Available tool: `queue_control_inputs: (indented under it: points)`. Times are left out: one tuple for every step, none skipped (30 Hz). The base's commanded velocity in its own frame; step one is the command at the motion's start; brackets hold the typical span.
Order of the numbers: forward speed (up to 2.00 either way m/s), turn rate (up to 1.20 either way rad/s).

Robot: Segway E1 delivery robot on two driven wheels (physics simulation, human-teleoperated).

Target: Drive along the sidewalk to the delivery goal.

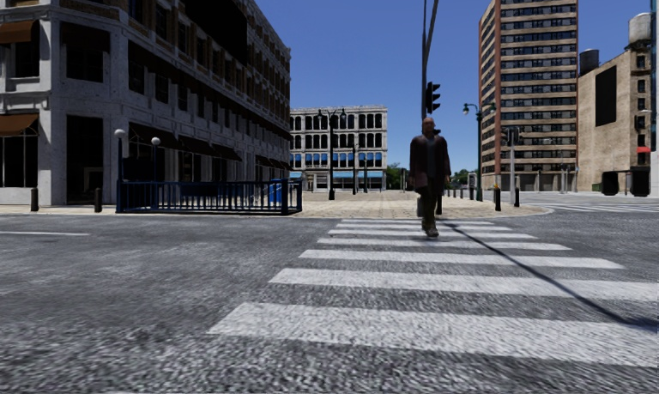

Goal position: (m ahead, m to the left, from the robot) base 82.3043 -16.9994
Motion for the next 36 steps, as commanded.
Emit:
queue_control_inputs:
  points:
    - [1.64, 0.00]
    - [1.64, 0.00]
    - [1.64, 0.00]
    - [1.64, 0.00]
    - [1.64, 0.00]
    - [1.64, 0.00]
    - [1.64, 0.00]
    - [1.64, 0.00]
    - [1.64, 0.00]
    - [1.64, 0.00]
    - [1.64, 0.00]
    - [1.64, 0.00]
    - [1.64, 0.00]
    - [1.64, 0.00]
    - [1.64, 0.00]
    - [1.64, -0.07]
    - [1.64, -0.21]
    - [1.62, -0.31]
    - [1.62, -0.31]
    - [1.58, -0.43]
    - [1.55, -0.48]
    - [1.54, -0.50]
    - [1.54, -0.50]
    - [1.54, -0.50]
    - [1.54, -0.49]
    - [1.53, -0.39]
    - [1.53, -0.39]
    - [1.53, -0.27]
    - [1.53, -0.17]
    - [1.53, -0.10]
    - [1.53, -0.10]
    - [1.53, -0.05]
    - [1.53, 0.00]
    - [1.53, 0.00]
    - [1.53, 0.00]
    - [1.53, 0.00]
